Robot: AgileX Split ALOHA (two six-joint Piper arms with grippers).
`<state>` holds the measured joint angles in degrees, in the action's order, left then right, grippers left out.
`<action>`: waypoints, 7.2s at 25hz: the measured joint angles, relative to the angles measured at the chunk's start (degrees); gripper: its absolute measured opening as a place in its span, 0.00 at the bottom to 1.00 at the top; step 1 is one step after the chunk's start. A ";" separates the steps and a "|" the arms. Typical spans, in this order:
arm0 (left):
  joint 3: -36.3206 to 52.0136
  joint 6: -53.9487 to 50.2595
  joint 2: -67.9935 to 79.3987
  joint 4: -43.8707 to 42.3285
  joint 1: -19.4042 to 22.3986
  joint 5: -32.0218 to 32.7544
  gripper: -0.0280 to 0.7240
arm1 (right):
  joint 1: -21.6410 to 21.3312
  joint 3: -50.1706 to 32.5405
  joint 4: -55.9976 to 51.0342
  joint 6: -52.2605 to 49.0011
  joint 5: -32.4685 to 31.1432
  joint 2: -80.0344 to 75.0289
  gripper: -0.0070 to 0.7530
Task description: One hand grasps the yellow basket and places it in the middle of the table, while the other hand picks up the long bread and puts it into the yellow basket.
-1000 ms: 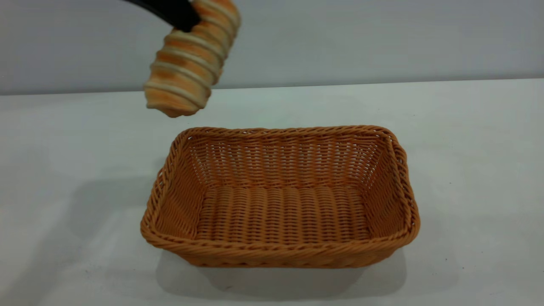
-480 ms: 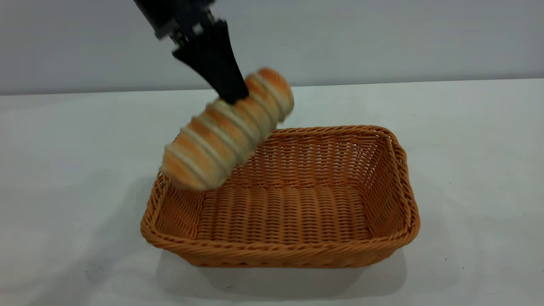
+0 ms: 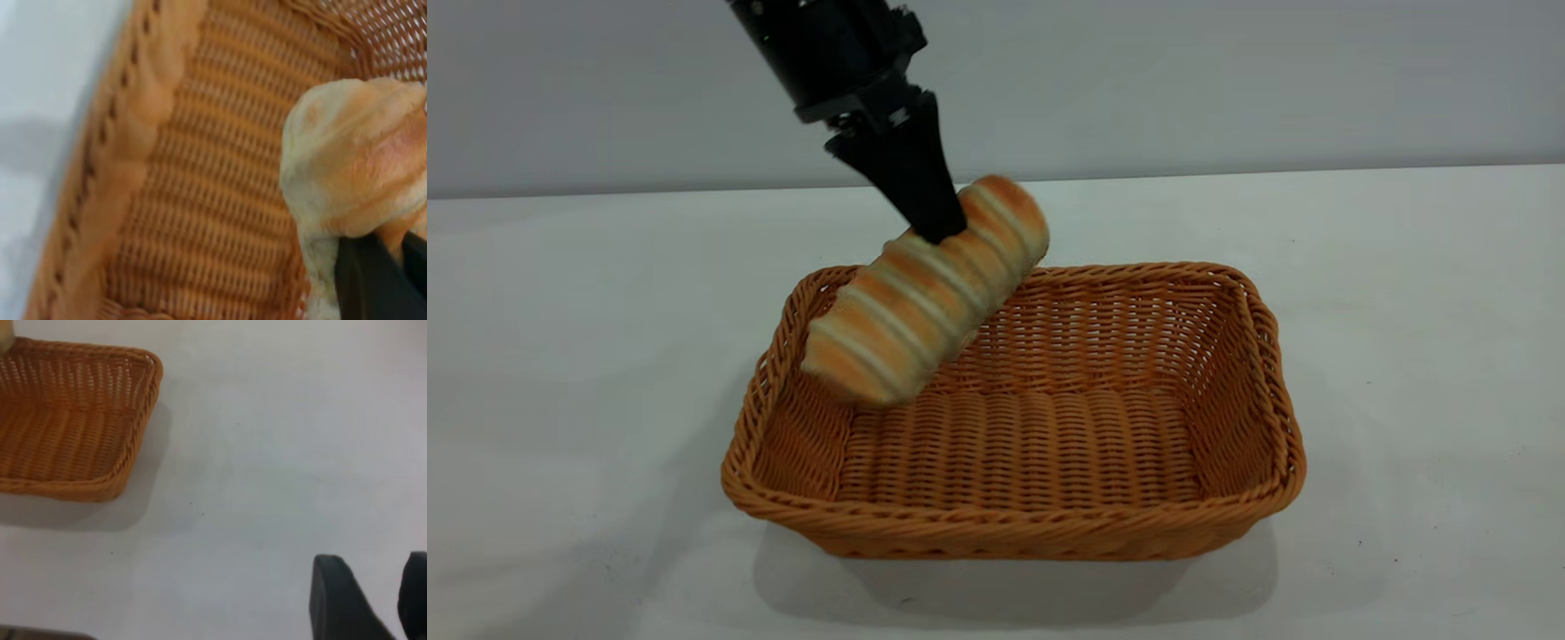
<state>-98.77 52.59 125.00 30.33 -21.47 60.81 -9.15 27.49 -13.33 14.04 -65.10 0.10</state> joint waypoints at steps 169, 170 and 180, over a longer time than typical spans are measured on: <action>70.57 -46.74 -126.30 -28.50 20.72 4.51 0.36 | 0.00 0.00 6.89 0.22 -0.24 0.00 0.36; 70.57 -46.74 -126.30 -28.50 20.72 4.51 0.36 | 0.00 0.00 6.89 0.22 -0.24 0.00 0.36; 70.57 -46.87 -126.30 -28.50 20.72 4.51 0.36 | 0.00 0.00 6.89 0.22 -0.24 0.00 0.36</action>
<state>-28.20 5.72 -1.30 1.83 -0.76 65.33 -9.15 27.49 -6.44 14.26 -65.34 0.10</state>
